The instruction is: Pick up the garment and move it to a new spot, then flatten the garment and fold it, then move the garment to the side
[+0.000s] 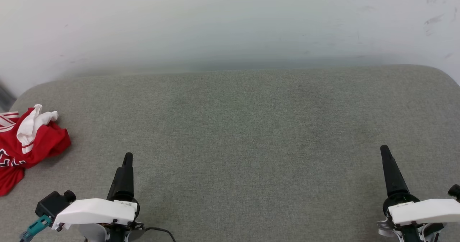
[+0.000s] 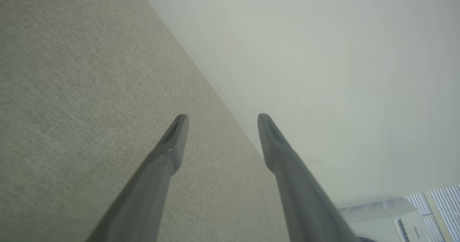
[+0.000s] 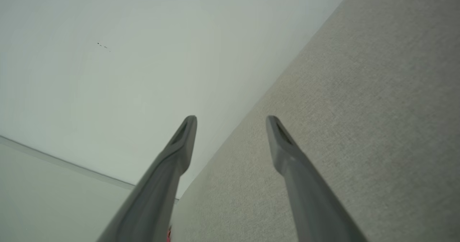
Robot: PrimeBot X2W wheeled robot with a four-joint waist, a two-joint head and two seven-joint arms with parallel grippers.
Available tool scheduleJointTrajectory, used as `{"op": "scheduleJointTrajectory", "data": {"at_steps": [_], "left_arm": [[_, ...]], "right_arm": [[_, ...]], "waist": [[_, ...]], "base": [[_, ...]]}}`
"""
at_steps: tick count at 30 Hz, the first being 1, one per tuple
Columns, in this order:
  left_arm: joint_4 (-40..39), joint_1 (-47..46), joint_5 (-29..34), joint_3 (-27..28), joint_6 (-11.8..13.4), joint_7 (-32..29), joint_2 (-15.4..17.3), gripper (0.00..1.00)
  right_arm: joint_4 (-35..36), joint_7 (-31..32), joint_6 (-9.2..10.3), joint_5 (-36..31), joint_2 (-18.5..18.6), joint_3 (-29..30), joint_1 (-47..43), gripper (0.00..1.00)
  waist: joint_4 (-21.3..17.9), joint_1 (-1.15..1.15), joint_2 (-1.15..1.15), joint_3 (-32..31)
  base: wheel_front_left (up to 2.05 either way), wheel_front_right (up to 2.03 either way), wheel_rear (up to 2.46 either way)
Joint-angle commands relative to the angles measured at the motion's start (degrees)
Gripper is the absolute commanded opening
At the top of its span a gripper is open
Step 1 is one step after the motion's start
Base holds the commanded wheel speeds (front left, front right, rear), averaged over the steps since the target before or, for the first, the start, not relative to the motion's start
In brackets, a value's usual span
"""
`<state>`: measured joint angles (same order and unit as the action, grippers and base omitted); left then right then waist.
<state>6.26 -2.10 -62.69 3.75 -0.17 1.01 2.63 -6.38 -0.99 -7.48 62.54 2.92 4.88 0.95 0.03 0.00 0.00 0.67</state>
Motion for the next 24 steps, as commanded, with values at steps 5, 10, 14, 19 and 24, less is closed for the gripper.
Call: {"op": "scheduleJointTrajectory", "data": {"at_steps": [5, 10, 14, 19, 24], "left_arm": [[-1.9, 0.1, 7.6, -1.5, 1.7, 1.5, 0.2, 1.00], [-2.7, 0.6, 12.3, -2.2, 3.1, 2.5, 0.2, 1.00], [-3.2, 1.0, 15.9, -2.7, 4.0, 3.3, 0.2, 1.00], [-4.1, 1.6, 21.6, -3.7, 5.2, 4.6, 0.2, 1.00], [-5.1, 1.9, 25.4, -4.3, 5.9, 5.5, 0.3, 1.00]], "right_arm": [[2.2, -1.4, -0.01, -7.4, 0.0, -0.9, -0.3, 1.00], [2.8, -2.4, -0.01, -12.2, 0.0, -1.3, -1.0, 1.00], [3.3, -3.2, -0.01, -15.7, 0.0, -1.6, -1.5, 1.00], [4.0, -4.5, -0.02, -21.6, 0.0, -2.0, -2.2, 1.00], [4.6, -5.4, -0.02, -25.2, 0.0, -2.3, -2.6, 1.00]], "waist": [[0.1, 0.00, 0.00, 0.0], [0.1, 0.00, 0.00, 0.0], [0.1, 0.00, 0.00, 0.0], [0.2, 0.00, 0.00, 0.0], [0.3, 0.00, 0.00, -0.1]], "base": [[0.00, 0.00, 0.00], [0.00, 0.00, 0.00], [0.00, 0.00, 0.00], [0.00, 0.00, 0.00], [0.00, 0.00, 0.00]]}}
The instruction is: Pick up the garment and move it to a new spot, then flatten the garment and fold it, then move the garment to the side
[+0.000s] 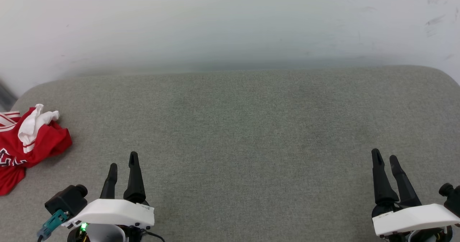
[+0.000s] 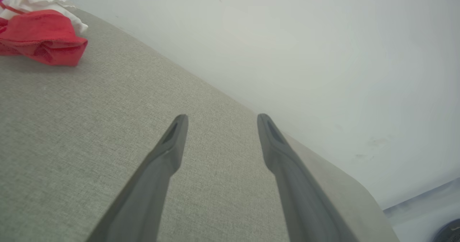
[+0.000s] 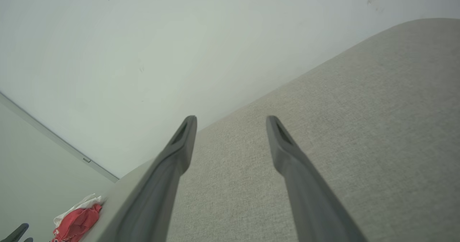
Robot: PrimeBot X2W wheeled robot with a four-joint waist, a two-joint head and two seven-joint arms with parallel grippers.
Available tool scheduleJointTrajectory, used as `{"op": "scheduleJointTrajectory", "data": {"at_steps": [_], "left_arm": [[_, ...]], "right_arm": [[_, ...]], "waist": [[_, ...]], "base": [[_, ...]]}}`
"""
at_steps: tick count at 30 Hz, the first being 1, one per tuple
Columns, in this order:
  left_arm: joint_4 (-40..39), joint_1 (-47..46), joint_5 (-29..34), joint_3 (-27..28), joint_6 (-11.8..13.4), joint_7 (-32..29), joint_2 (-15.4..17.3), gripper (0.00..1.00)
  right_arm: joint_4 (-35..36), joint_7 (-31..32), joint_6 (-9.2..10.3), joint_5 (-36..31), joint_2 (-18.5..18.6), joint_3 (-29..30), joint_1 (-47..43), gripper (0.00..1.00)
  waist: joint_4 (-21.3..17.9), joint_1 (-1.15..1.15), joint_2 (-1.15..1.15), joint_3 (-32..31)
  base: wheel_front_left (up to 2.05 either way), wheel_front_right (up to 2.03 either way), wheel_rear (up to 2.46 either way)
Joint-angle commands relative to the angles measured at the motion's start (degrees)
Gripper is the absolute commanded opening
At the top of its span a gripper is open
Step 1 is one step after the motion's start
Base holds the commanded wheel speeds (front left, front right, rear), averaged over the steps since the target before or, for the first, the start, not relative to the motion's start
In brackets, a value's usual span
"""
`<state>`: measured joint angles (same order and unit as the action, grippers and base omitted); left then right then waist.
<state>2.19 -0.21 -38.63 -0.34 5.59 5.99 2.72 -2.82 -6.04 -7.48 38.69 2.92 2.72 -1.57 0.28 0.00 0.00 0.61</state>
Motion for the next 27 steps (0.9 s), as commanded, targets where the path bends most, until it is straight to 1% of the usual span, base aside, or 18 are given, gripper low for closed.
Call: {"op": "scheduleJointTrajectory", "data": {"at_steps": [1, 20, 27], "left_arm": [[-1.2, 0.1, 2.0, -0.3, 0.3, 0.6, 0.2, 1.00], [-4.8, 1.5, 13.7, -2.3, 0.4, 3.6, 0.4, 1.00], [-6.0, 1.9, 17.3, -2.6, -0.1, 4.5, 0.3, 1.00]], "right_arm": [[1.2, -0.5, -0.02, -2.1, 0.0, -0.2, -0.2, 1.00], [4.2, -3.5, -0.02, -14.3, 0.0, -0.9, -1.4, 1.00], [5.1, -4.5, -0.02, -18.4, 0.0, -1.3, -1.8, 1.00]], "waist": [[0.0, 0.00, 0.00, 0.0], [0.2, 0.00, 0.00, 0.3], [0.3, 0.00, 0.00, 0.3]], "base": [[0.00, 0.00, 0.00], [0.00, 0.00, 0.00], [0.00, 0.00, 0.00]]}}
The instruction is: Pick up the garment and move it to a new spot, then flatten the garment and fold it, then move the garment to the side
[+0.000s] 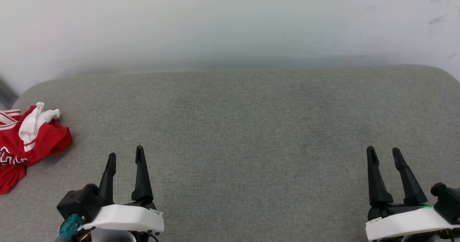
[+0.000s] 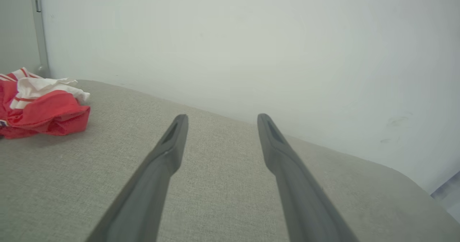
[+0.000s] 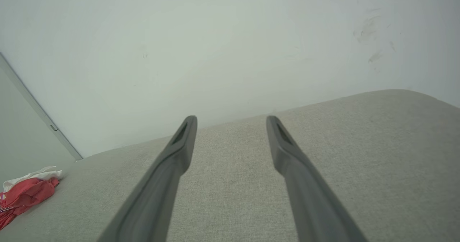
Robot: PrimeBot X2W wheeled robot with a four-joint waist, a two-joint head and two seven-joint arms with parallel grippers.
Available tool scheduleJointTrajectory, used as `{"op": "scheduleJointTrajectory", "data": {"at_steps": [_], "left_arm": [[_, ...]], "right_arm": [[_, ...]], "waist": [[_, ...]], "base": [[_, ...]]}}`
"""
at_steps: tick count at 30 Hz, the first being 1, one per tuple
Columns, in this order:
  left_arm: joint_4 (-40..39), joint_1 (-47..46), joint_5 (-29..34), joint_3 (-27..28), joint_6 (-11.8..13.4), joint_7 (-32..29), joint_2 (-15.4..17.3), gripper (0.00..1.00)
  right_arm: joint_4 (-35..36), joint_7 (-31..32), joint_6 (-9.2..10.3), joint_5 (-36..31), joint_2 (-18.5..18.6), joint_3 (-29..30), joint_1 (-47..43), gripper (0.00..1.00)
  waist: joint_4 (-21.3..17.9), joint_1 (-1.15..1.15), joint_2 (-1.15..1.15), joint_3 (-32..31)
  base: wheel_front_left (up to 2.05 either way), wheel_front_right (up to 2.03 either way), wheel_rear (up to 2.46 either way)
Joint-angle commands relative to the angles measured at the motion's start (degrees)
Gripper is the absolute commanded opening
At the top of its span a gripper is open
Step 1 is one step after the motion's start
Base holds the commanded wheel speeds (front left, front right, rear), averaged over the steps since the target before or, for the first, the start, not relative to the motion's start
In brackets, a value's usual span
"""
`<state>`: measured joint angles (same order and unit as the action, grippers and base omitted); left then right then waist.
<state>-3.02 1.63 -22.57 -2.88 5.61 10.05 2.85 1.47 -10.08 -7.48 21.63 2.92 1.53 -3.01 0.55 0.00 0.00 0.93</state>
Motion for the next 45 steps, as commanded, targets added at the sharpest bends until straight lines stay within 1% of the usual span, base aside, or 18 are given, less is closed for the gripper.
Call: {"op": "scheduleJointTrajectory", "data": {"at_steps": [1, 7, 14, 24, 42, 45], "left_arm": [[-0.8, 0.1, 1.8, -0.1, -0.3, 0.6, 0.2, 1.00], [-1.2, 0.5, 4.8, -0.6, -0.9, 1.4, 0.1, 1.00], [-1.6, 1.0, 8.3, -1.0, -0.9, 2.3, 0.1, 1.00], [-1.6, 1.4, 11.8, -1.7, -1.6, 3.3, 0.1, 1.00], [-1.3, 3.1, 17.5, -1.8, -0.1, 5.2, 0.1, 1.00], [-1.1, 3.3, 17.1, -1.7, -0.2, 5.2, 0.1, 1.00]], "right_arm": [[1.0, -0.6, -0.02, -1.8, 0.0, -0.1, -0.5, 1.00], [1.8, -1.3, -0.01, -5.0, 0.0, -0.3, -0.8, 1.00], [2.5, -2.2, -0.01, -8.2, -0.1, -0.3, -1.4, 1.00], [3.8, -3.2, -0.01, -10.8, -0.1, -0.3, -1.9, 1.00], [3.7, -5.1, 0.00, -14.6, -0.1, -0.2, -3.7, 1.00], [3.4, -5.1, 0.00, -13.4, -0.1, -0.1, -3.9, 1.00]], "waist": [[0.0, 0.00, 0.00, 0.0], [-0.1, 0.00, 0.00, 0.1], [-0.1, 0.00, 0.00, 0.1], [-0.1, 0.00, 0.00, 0.0], [-0.2, 0.00, 0.00, 0.0], [-0.1, 0.00, 0.00, 0.1]], "base": [[0.00, 0.00, 0.00], [0.00, 0.00, 0.00], [0.00, 0.00, 0.00], [0.00, 0.00, 0.00], [0.00, 0.00, 0.00], [0.00, 0.00, 0.00]]}}
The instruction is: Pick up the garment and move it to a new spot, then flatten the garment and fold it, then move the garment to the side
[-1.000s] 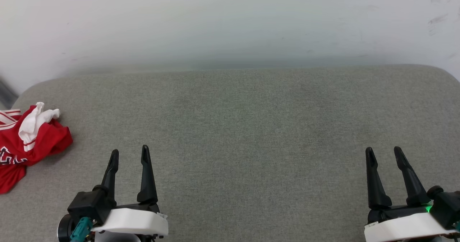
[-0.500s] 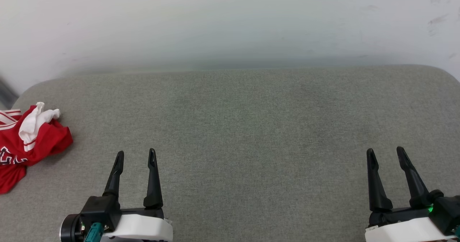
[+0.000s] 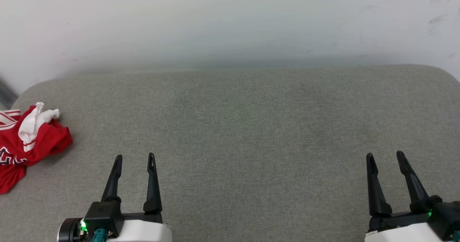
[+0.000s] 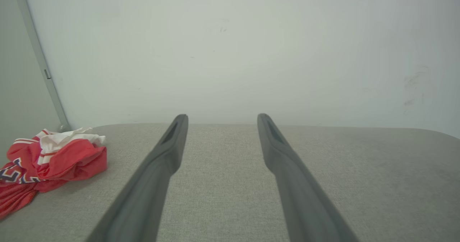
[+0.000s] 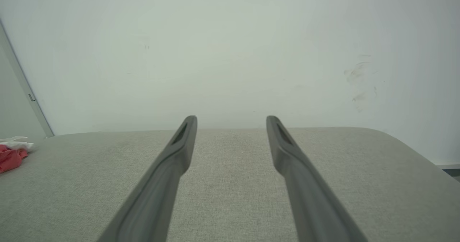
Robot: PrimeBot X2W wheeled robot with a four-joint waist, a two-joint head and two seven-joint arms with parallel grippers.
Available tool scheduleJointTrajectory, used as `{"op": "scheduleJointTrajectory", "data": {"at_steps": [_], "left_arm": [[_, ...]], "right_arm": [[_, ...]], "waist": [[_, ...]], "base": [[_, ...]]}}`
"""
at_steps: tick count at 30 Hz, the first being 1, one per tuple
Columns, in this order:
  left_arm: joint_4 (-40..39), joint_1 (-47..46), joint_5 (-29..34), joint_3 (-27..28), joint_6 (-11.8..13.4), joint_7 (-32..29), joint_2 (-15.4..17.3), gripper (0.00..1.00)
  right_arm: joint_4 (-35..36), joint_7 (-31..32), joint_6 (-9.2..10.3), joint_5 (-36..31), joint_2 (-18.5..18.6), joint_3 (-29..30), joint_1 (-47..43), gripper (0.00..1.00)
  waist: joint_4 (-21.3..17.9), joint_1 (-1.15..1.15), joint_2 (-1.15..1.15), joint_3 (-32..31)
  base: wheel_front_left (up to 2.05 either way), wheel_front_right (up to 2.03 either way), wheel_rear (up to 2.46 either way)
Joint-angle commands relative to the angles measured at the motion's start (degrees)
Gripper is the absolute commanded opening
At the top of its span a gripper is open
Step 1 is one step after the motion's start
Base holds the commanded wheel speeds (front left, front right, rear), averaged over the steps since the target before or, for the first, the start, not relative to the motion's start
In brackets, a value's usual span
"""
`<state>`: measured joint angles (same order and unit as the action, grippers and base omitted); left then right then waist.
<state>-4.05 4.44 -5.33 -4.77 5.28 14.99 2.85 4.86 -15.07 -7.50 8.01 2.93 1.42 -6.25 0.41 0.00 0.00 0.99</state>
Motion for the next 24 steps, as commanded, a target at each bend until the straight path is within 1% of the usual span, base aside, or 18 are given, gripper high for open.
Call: {"op": "scheduleJointTrajectory", "data": {"at_steps": [1, 14, 19, 24], "left_arm": [[0.1, 0.5, -0.3, 0.2, 0.1, 0.3, 0.1, 1.00], [0.7, 0.1, -1.7, 1.0, -0.4, 0.2, 0.1, 1.00], [0.7, -0.4, -2.0, 1.2, -0.2, 0.2, 0.1, 1.00], [0.9, -0.6, -2.3, 1.5, -0.1, 0.2, 0.1, 1.00]], "right_arm": [[-0.2, -0.2, 0.02, 0.5, -0.1, 0.2, -0.7, 1.00], [-0.9, -0.2, 0.02, 2.5, -0.1, 0.3, -0.7, 1.00], [-0.9, -0.2, 0.02, 2.5, -0.1, 0.1, -1.0, 1.00], [-0.6, -0.2, 0.01, 2.2, -0.1, 0.0, -1.0, 1.00]], "waist": [[0.0, 0.00, 0.00, 0.0], [0.9, 0.00, 0.00, 0.3], [3.0, 0.00, 0.00, 0.4], [6.3, 0.00, 0.00, 0.7]], "base": [[0.00, 0.00, 0.00], [0.00, 0.00, 0.00], [0.00, 0.00, 0.00], [0.00, 0.00, 0.00]]}}
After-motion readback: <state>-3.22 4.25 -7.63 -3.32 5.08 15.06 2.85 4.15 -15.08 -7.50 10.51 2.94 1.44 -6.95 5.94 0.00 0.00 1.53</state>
